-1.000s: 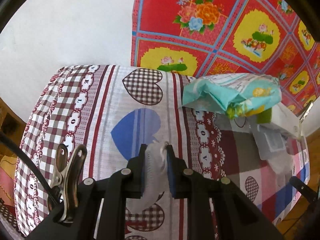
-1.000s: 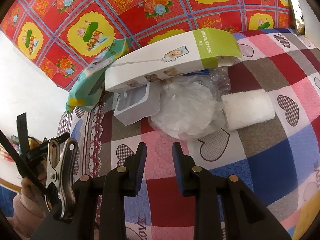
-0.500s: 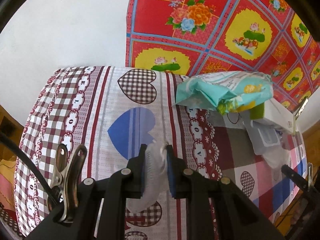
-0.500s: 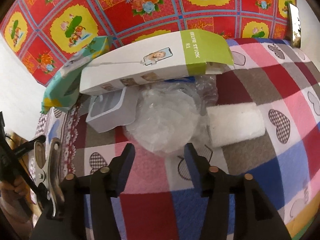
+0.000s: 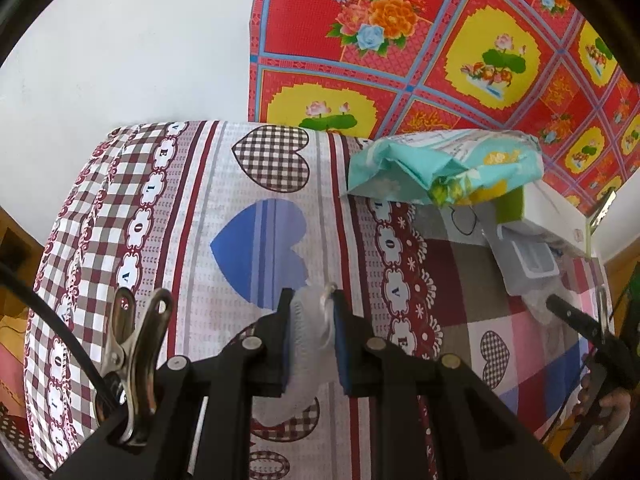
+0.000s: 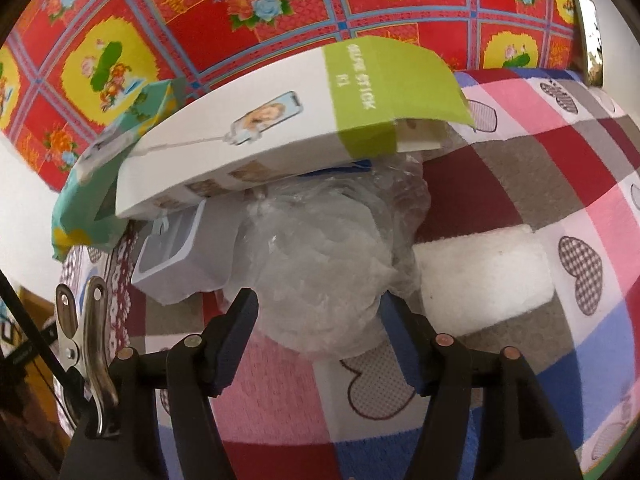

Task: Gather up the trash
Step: 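Grasp the clear plastic bag with the right tool while the left tool holds the tissue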

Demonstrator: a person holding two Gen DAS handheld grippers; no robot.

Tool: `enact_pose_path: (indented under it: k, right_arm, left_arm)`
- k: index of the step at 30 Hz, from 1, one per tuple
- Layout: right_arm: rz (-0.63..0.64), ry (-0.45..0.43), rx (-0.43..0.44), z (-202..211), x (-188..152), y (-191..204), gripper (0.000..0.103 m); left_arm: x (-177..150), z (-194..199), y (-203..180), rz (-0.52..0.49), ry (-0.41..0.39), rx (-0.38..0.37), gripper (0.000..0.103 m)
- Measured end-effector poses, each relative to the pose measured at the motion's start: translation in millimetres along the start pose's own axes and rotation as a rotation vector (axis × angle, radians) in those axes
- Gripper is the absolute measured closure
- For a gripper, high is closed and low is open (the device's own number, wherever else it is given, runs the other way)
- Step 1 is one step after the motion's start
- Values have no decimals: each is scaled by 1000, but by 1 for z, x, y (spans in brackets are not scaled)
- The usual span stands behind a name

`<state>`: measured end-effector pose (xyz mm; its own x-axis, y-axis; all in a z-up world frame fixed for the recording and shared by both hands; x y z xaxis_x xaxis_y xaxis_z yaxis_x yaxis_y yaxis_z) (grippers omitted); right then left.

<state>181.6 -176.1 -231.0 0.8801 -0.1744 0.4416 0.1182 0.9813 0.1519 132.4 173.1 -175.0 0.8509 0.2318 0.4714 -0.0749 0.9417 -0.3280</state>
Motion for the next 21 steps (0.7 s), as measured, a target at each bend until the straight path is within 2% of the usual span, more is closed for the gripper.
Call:
enact_pose_path:
  k: [1, 3, 7, 13, 21]
  right_arm:
    - [-14, -5, -2, 0, 1, -3, 49]
    - [-39, 3, 2, 0, 0, -7, 74]
    - [-47, -16, 38, 13, -5, -8, 97]
    - [-20, -73, 84, 51, -14, 1, 100]
    - [15, -87, 126, 96, -40, 15, 100]
  left_arm:
    - [-1, 1, 0, -1, 0, 0, 85]
    - [-1, 1, 0, -3, 1, 3, 85]
    - [-3, 5, -1, -14, -1, 7, 85]
    - [-5, 12, -5, -29, -3, -5, 85]
    - [-8, 19, -11, -56, -10, -36, 85]
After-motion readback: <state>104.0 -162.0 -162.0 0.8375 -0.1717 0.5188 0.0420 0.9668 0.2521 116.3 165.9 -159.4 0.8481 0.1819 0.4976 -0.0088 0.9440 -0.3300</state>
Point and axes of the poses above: each gripper's, at about its wrist camera, not at the fingertips, and z roughly against the way its jaws point, y to its left, x to its top, the point moved 7 cm from there along -z, roughly the way its jaws point, and after that the axes turned 11 degrees about -x, right-handed, at the moved point
